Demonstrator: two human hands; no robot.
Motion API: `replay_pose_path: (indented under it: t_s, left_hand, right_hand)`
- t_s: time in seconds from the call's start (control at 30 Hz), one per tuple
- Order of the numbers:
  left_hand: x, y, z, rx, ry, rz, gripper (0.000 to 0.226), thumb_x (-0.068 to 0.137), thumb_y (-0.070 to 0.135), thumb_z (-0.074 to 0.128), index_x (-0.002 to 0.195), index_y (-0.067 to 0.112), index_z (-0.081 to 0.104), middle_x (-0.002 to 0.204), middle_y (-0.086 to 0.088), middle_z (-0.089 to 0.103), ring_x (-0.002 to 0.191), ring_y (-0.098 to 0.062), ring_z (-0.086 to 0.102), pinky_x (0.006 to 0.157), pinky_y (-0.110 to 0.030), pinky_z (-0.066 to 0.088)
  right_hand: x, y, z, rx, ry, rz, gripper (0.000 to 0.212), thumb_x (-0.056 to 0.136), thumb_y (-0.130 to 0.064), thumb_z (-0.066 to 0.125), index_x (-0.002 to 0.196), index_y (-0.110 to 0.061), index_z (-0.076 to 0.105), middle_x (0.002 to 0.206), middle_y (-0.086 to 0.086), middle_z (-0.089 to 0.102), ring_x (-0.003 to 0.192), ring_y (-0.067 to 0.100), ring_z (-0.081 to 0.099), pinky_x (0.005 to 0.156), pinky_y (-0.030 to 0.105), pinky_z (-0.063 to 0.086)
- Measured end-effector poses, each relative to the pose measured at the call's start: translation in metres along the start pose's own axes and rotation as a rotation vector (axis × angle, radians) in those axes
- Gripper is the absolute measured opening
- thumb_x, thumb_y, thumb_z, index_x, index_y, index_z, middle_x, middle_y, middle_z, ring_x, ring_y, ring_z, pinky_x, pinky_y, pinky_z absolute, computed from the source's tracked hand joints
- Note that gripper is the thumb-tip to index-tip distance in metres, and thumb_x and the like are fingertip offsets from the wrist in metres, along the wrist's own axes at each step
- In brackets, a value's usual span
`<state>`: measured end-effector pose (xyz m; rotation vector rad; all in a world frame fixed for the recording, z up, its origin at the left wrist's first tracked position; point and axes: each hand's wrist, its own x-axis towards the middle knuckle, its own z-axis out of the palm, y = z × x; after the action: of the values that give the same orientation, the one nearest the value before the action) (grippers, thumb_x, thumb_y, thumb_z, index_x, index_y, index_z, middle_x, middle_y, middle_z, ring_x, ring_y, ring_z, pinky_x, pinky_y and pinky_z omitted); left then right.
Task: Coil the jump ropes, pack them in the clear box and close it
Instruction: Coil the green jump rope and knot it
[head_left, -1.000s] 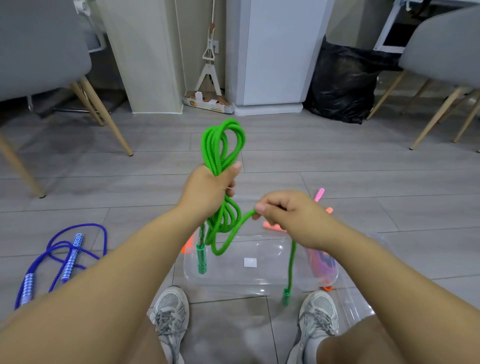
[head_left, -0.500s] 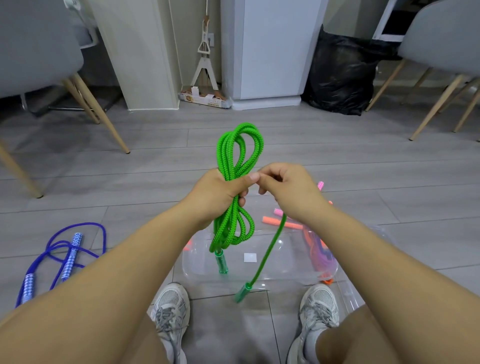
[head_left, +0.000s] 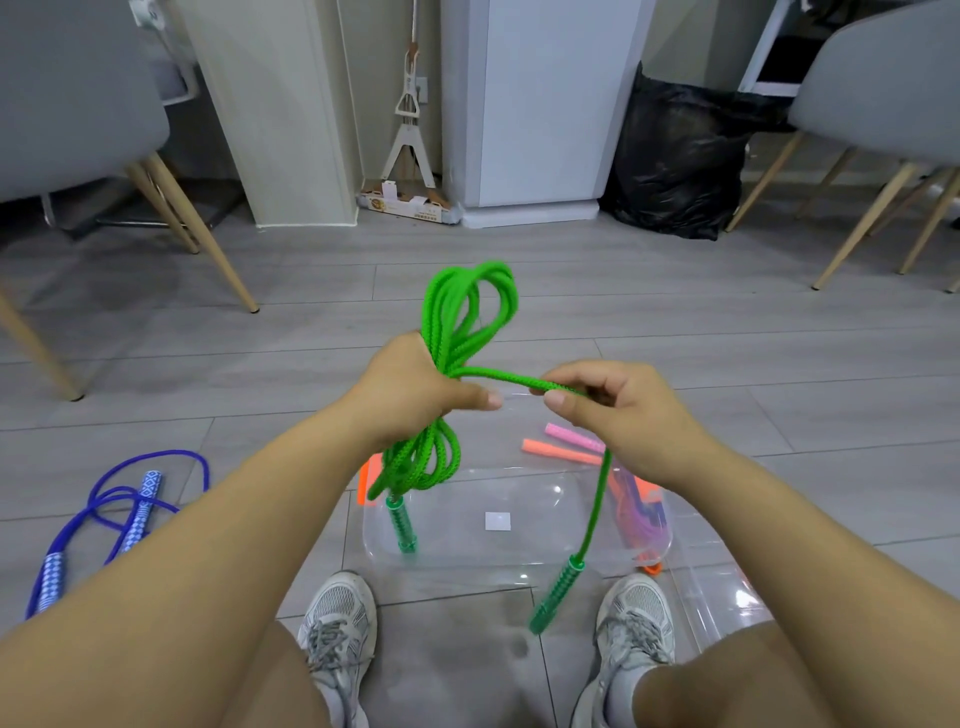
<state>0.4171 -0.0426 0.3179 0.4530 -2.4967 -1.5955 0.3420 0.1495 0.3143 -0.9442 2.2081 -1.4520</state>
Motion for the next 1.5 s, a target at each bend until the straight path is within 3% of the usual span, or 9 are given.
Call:
replay_pose_path:
  t_s: [0.13,0.23,0.5,0.6,0.77,0.9,1.13,1.27,1.5]
  left_hand:
    - [0.003,-0.008,0.007,0.409,0.002,-0.046,0.033,0.066,0.033,0.083,0.076,0.017,0.056,0.066,0.002,0.055,0.063,-0.016,0.053,0.054,-0.025,0.039]
    - [0.001,-0.008,0.010,0.472,-0.110,-0.047,0.038,0.069,0.037,0.079,0.096,0.019,0.061,0.087,-0.001,0.065,0.083,-0.021,0.060,0.071,-0.029,0.047]
    - [-0.019,0.009,0.017,0.690,-0.414,0.131,0.027,0.073,0.028,0.076,0.067,0.018,0.052,0.065,0.003,0.053,0.064,-0.016,0.052,0.058,-0.027,0.041]
    - [-0.020,0.012,0.012,0.479,-0.313,0.196,0.019,0.069,0.018,0.077,0.079,0.013,0.061,0.072,-0.002,0.064,0.062,-0.013,0.055,0.060,-0.028,0.046]
    - [-0.019,0.014,0.006,0.066,-0.097,0.113,0.058,0.062,0.009,0.084,0.101,0.028,0.046,0.070,0.006,0.067,0.055,-0.006,0.059,0.058,-0.024,0.050]
    - [-0.016,0.016,0.005,-0.016,0.050,0.176,0.031,0.073,0.006,0.074,0.092,0.023,0.055,0.045,0.008,0.056,0.037,-0.009,0.046,0.043,-0.020,0.040]
    - [-0.005,0.009,-0.004,0.085,0.317,0.064,0.019,0.088,0.031,0.063,0.077,0.022,0.050,0.054,-0.001,0.055,0.034,-0.002,0.047,0.036,-0.015,0.032]
    - [0.005,-0.003,-0.008,0.235,0.400,-0.024,0.024,0.090,0.039,0.057,0.086,0.017,0.049,0.071,-0.003,0.056,0.071,-0.027,0.057,0.059,-0.031,0.036]
    - [0.001,-0.008,-0.003,0.448,0.127,-0.076,0.026,0.091,0.036,0.052,0.085,0.013,0.043,0.073,-0.004,0.050,0.077,-0.030,0.050,0.058,-0.035,0.031]
  right_hand:
    - [-0.003,-0.020,0.005,-0.351,0.047,-0.441,0.015,0.087,-0.025,0.058,0.094,-0.018,0.071,0.073,-0.018,0.054,0.075,-0.005,0.050,0.068,0.004,0.035]
    - [0.009,-0.030,0.005,-0.447,0.095,-0.597,0.016,0.086,-0.022,0.060,0.092,-0.012,0.071,0.073,-0.008,0.053,0.072,0.003,0.047,0.068,0.013,0.037]
    - [0.044,-0.028,0.002,-0.108,0.103,-0.195,0.022,0.066,-0.017,0.082,0.065,-0.030,0.065,0.062,-0.015,0.063,0.063,0.001,0.054,0.066,0.020,0.044]
    - [0.052,-0.015,0.001,-0.022,0.077,-0.070,0.018,0.067,-0.012,0.081,0.064,-0.022,0.066,0.060,-0.005,0.062,0.055,0.002,0.052,0.059,0.019,0.044]
    - [0.047,0.000,0.008,-0.196,0.002,-0.017,0.008,0.080,0.005,0.062,0.082,-0.003,0.065,0.074,0.000,0.065,0.072,0.008,0.061,0.066,0.022,0.049]
    - [0.025,-0.005,0.024,-0.138,-0.053,0.060,0.019,0.088,-0.020,0.061,0.068,-0.021,0.064,0.055,-0.011,0.056,0.053,0.012,0.041,0.052,0.025,0.035]
    - [0.001,-0.015,0.026,-0.311,-0.207,0.062,0.022,0.095,-0.029,0.049,0.095,-0.023,0.070,0.061,-0.010,0.054,0.056,-0.001,0.047,0.055,0.010,0.036]
    - [-0.013,-0.030,0.025,-0.458,-0.301,-0.032,0.024,0.097,-0.028,0.044,0.099,-0.018,0.067,0.069,-0.008,0.054,0.068,0.008,0.049,0.065,0.017,0.039]
    - [-0.009,-0.044,0.013,-0.440,-0.301,-0.252,0.019,0.095,-0.015,0.050,0.104,-0.010,0.065,0.083,-0.010,0.053,0.083,-0.005,0.048,0.072,0.006,0.036]
